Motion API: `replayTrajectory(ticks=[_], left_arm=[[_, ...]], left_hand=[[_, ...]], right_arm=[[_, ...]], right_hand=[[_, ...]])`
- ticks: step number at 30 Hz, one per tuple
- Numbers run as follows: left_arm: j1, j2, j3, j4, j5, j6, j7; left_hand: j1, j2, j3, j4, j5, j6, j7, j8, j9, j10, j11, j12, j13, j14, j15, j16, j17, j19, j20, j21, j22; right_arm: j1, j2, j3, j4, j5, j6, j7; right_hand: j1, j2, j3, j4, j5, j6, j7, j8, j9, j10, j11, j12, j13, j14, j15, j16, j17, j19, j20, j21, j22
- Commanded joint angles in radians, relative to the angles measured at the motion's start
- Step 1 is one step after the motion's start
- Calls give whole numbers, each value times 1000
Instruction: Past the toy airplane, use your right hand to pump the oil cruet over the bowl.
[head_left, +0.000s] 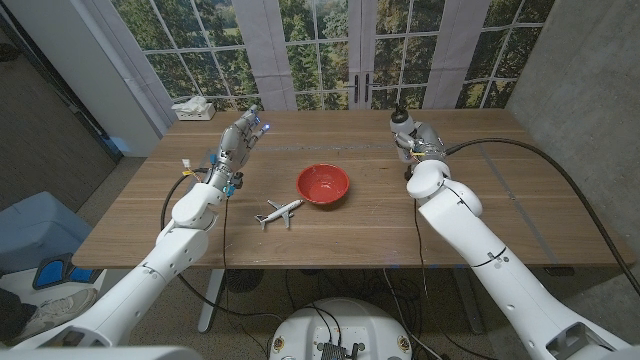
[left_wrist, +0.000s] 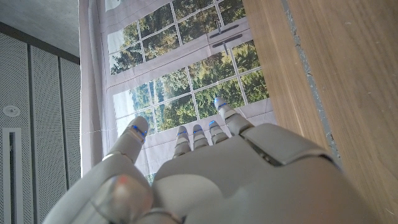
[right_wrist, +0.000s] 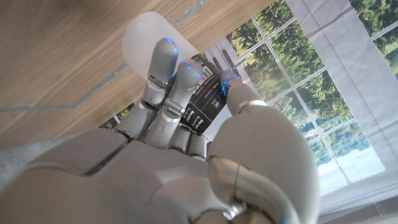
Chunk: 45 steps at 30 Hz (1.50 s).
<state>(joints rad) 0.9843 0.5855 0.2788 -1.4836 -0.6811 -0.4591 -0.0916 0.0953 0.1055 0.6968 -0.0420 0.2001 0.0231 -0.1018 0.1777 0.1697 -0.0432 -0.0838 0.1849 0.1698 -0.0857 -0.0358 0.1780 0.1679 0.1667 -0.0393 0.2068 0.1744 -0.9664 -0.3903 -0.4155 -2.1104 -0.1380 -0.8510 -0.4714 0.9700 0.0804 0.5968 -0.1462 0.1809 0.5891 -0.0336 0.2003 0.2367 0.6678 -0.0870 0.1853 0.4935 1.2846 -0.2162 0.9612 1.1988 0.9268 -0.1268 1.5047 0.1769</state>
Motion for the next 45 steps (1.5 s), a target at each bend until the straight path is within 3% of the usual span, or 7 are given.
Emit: replayTrajectory(ticks=[1, 11, 27, 45], left_arm=[[11, 7, -4, -20, 7, 7, 14], [14, 8, -2, -29, 10, 14, 22], [17, 16, 0, -44, 14, 31, 30], [22, 29, 1, -68, 20, 57, 43]], left_hand=[[5, 60, -1, 0, 6, 1, -5, 3, 2, 3, -4, 3, 4, 0, -62, -1, 2, 9, -18, -3, 2], [5, 60, -1, -1, 6, 1, -5, 3, 2, 3, -3, 3, 4, 1, -61, -1, 2, 9, -18, -4, 2], [5, 60, 0, -1, 6, 2, -4, 3, 2, 2, -3, 3, 4, 1, -62, -1, 2, 9, -18, -4, 2], [5, 60, 0, -2, 6, 2, -4, 3, 2, 2, -4, 3, 4, 1, -61, -1, 2, 10, -19, -5, 2]], right_arm=[[-61, -24, 90, 17, 224, 165, -82], [-76, -56, 95, 48, 311, 264, -131], [-102, -60, 106, 109, 416, 395, -202], [-83, -80, 79, 180, 466, 437, -236]], right_hand=[[-11, -3, -5, -1, 4, 4, 9, 4, -1, 3, 7, 6, -2, -6, -1, 0, 4, -1, -91, -1, 3], [-10, -1, -4, -2, 5, 3, 9, 4, -5, 2, 7, 7, -9, -5, -2, -4, 5, -1, -91, -4, 3], [-10, 0, -4, -4, 5, 4, 11, 4, -10, 4, 11, 8, -19, -6, -2, -11, 5, -1, -91, -6, 3], [-11, 1, -5, -5, 5, 3, 14, 5, -15, 2, 12, 8, -30, -3, -2, -16, 7, 1, -91, -8, 4]])
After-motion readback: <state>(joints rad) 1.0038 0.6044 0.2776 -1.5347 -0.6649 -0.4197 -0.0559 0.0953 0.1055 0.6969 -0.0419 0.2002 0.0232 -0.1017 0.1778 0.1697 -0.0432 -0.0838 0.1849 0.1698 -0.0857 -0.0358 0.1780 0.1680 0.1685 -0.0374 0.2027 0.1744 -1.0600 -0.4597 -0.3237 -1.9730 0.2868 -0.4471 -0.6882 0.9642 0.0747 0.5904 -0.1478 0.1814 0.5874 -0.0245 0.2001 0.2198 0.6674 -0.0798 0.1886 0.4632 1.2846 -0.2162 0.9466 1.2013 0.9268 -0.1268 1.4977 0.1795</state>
